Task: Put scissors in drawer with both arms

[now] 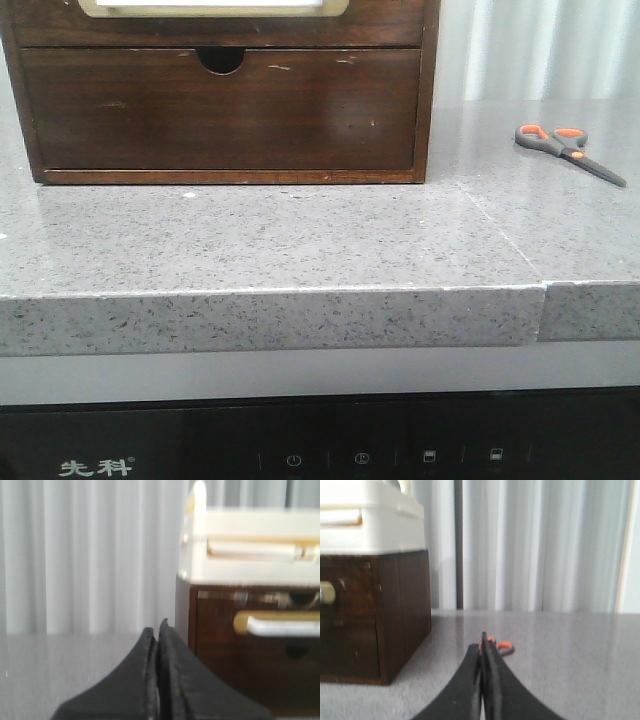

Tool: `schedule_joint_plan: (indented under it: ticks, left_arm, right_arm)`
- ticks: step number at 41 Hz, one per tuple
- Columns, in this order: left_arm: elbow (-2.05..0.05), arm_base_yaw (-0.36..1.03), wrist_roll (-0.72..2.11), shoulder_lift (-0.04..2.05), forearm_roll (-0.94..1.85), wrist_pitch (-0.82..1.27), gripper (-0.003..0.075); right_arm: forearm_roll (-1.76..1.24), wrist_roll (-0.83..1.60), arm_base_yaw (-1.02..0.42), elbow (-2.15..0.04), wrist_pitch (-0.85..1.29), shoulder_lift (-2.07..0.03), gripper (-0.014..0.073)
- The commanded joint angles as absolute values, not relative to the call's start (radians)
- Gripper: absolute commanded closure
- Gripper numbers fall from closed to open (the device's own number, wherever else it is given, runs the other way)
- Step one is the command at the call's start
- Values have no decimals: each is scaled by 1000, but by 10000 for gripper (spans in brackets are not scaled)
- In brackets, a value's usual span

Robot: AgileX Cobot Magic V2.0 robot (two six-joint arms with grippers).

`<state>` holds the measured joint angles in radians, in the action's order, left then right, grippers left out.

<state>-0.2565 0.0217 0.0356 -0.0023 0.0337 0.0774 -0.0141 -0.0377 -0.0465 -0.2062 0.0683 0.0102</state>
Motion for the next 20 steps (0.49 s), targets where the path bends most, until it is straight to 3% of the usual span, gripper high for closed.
schedule_joint_plan:
  ticks: [1,12,20]
  left_arm:
    - [-417,27,24,25,34,111,741]
    - [-717,27,24,202,36,398,741]
    - [-753,27,24,292,36,511,741]
  right_arm:
    - [-15,-32,-47,-335,89,-26,700]
    - [21,-23,-47,-597,368,-244,700]
    - [48,-22,-47,-653,485,-375,700]
